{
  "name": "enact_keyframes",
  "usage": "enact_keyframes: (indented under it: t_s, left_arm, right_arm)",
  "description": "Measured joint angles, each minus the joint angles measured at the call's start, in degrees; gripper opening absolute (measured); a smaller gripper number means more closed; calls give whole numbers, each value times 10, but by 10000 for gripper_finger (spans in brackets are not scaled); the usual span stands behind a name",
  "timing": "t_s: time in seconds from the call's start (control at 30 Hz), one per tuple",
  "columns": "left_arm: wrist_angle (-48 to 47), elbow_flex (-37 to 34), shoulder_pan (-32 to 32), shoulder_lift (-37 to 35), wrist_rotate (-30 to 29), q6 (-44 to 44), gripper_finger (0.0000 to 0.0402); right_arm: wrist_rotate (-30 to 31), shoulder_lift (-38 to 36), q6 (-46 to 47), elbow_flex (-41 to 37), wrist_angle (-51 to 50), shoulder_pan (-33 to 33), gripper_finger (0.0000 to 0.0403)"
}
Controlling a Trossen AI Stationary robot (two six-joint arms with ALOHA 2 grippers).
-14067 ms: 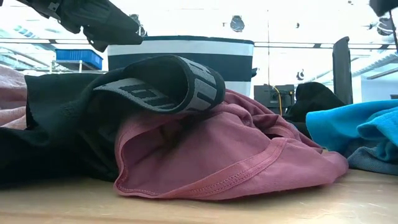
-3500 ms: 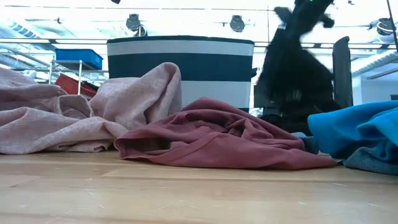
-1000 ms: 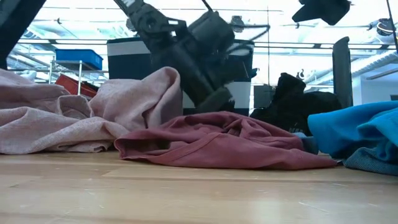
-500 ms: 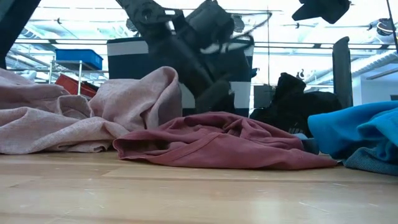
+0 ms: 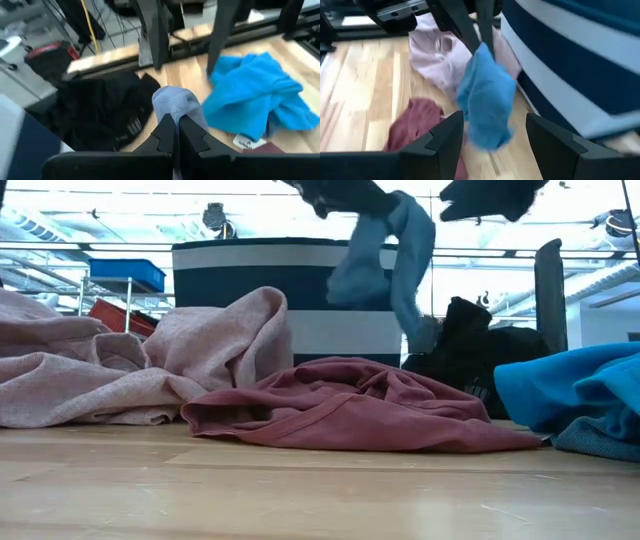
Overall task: Sort clothes
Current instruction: Put the gray sock into the blue laundry organizer
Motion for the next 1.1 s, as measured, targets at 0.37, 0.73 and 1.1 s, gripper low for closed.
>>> enact_keyframes:
  t_s: [0.37, 0.73, 1.1]
  left_arm:
    - [-9, 0, -7, -12, 0, 2, 6]
    - [-127, 0, -7, -12, 0, 2, 87]
    - [-213, -36, -11, -74, 65, -32, 112]
  right_arm:
    - [-28, 83, -97, -1, 124, -60, 193]
    - [-28, 68, -120, -2, 121, -67, 7]
    - [20, -9, -263, 4, 211, -71, 2]
